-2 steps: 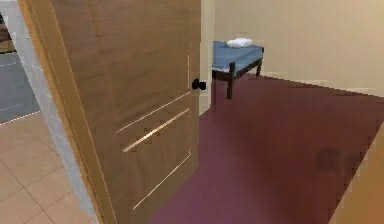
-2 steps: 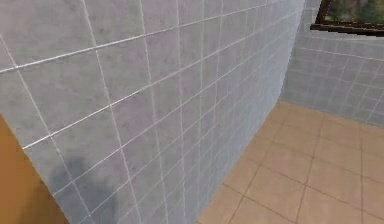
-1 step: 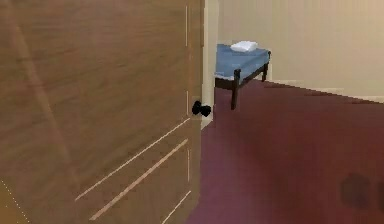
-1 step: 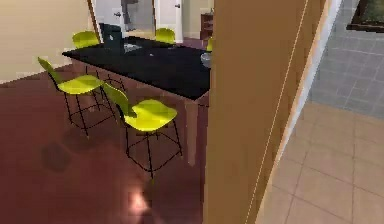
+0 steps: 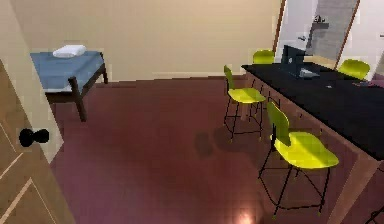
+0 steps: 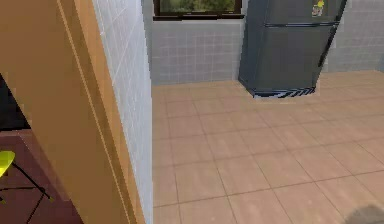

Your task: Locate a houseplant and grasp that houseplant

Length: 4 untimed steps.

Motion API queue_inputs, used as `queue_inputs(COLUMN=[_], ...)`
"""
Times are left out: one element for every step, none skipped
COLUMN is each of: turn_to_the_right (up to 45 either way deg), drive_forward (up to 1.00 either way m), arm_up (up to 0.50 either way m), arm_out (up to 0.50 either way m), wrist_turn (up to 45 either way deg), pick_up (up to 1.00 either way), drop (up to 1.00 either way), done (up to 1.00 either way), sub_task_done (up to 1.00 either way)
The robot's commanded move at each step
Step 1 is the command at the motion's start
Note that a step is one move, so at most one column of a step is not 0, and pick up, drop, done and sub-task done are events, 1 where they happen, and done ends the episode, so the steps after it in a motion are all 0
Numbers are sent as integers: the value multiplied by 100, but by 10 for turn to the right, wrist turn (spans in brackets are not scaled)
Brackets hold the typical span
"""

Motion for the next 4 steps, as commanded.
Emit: queue_inputs(turn_to_the_right=[90, 0, -120, 0], drive_forward=[0, 35, 0, 100], arm_up=[0, 0, 0, 0], arm_out=[0, 0, 0, 0], wrist_turn=[0, 0, 0, 0], pick_up=[0, 0, 0, 0], drop=[0, 0, 0, 0], done=[0, 0, 0, 0], sub_task_done=[0, 0, 0, 0])
